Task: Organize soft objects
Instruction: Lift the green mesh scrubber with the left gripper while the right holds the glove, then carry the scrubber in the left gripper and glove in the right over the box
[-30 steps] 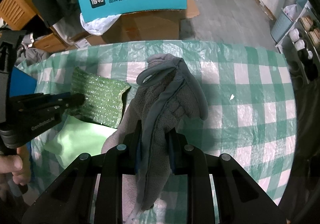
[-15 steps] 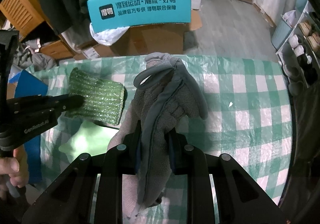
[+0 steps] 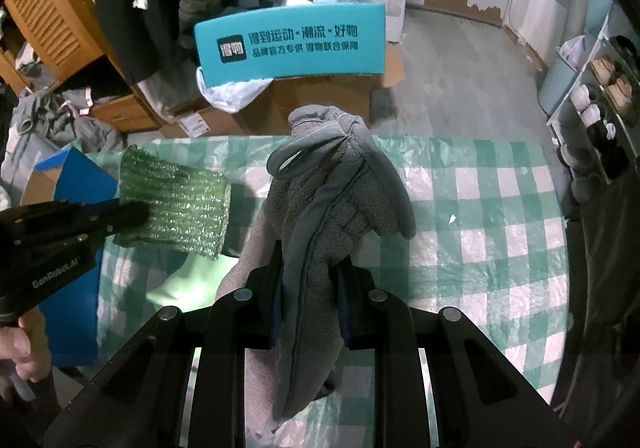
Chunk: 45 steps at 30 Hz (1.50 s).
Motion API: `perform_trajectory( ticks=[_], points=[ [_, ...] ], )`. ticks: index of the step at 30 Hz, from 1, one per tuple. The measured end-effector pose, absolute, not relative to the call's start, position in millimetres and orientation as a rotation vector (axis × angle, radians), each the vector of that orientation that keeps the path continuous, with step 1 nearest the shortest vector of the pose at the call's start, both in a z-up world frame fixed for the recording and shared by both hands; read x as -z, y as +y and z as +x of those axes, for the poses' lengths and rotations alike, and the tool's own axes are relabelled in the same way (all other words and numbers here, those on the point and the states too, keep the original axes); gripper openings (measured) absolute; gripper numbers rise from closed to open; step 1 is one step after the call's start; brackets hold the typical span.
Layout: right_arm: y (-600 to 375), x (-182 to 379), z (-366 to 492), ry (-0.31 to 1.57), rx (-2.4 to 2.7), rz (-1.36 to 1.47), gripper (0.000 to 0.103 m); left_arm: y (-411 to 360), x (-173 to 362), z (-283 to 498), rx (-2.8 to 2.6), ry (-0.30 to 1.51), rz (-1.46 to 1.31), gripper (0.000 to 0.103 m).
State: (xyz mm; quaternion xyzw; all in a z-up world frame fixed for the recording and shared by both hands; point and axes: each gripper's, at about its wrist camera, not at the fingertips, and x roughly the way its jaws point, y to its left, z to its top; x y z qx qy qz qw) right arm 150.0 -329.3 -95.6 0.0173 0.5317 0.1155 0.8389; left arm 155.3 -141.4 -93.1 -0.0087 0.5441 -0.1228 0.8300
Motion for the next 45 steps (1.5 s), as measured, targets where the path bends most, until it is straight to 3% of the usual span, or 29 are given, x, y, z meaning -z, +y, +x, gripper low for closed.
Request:
perform_trajectory(
  ticks=[45],
  points=[
    [-245, 23, 82, 0.998, -0.404, -0.100, 0.020, -58, 25, 54, 0.201, 1.035, -0.055, 0.009]
  ],
)
